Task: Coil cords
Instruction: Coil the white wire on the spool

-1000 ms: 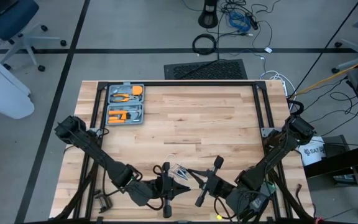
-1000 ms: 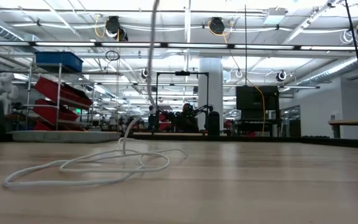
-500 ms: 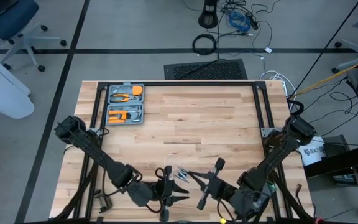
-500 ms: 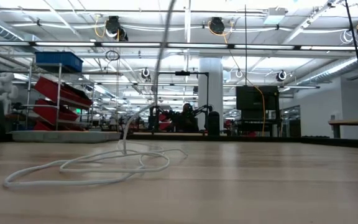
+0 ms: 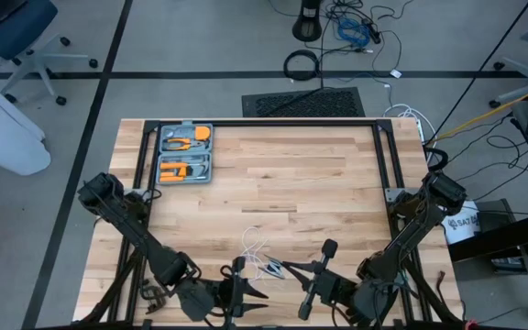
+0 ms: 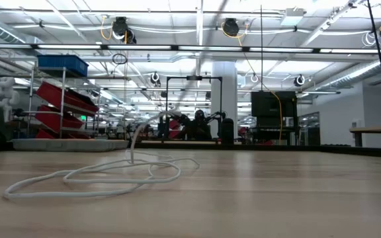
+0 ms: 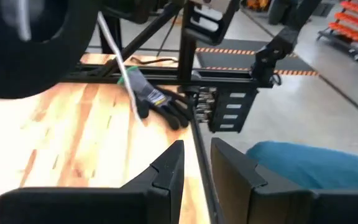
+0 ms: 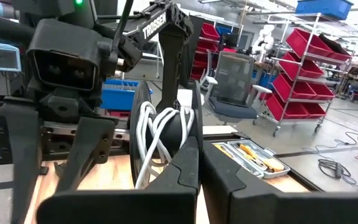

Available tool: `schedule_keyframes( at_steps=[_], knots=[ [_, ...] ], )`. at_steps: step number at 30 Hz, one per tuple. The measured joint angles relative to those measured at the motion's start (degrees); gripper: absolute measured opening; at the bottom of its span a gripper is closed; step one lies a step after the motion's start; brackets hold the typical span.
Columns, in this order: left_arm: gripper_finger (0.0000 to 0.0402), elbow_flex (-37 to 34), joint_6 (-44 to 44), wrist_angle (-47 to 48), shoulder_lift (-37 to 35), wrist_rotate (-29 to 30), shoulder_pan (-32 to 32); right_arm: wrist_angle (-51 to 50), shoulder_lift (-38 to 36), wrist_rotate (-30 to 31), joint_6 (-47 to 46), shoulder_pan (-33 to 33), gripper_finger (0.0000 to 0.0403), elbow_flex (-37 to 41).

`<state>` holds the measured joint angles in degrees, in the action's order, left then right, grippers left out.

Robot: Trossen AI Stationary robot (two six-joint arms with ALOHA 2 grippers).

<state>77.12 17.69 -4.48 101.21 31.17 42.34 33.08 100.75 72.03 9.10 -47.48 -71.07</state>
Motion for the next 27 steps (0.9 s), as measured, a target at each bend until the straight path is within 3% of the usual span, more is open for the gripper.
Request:
schedule_keyframes(
  at_steps=[6,16,22,27],
  knots=[
    [0.0085,0.0,0.0,-0.5,0.5,2.2,0.2,0.6,0.0,0.0,0.7,-0.4,0.0,0.0],
    [0.0089,0.0,-6.3,-8.4,8.8,3.6,-1.6,4.3,0.0,-0.1,4.0,-2.1,0.0,0.0],
    [0.0128,0.0,-6.0,-9.2,10.9,3.9,-3.4,7.0,0.0,0.0,6.7,-3.6,0.0,0.0],
    [0.0161,0.0,-6.6,-10.9,12.6,7.7,-3.4,7.3,0.0,0.1,7.1,-4.3,0.0,0.0]
  ],
)
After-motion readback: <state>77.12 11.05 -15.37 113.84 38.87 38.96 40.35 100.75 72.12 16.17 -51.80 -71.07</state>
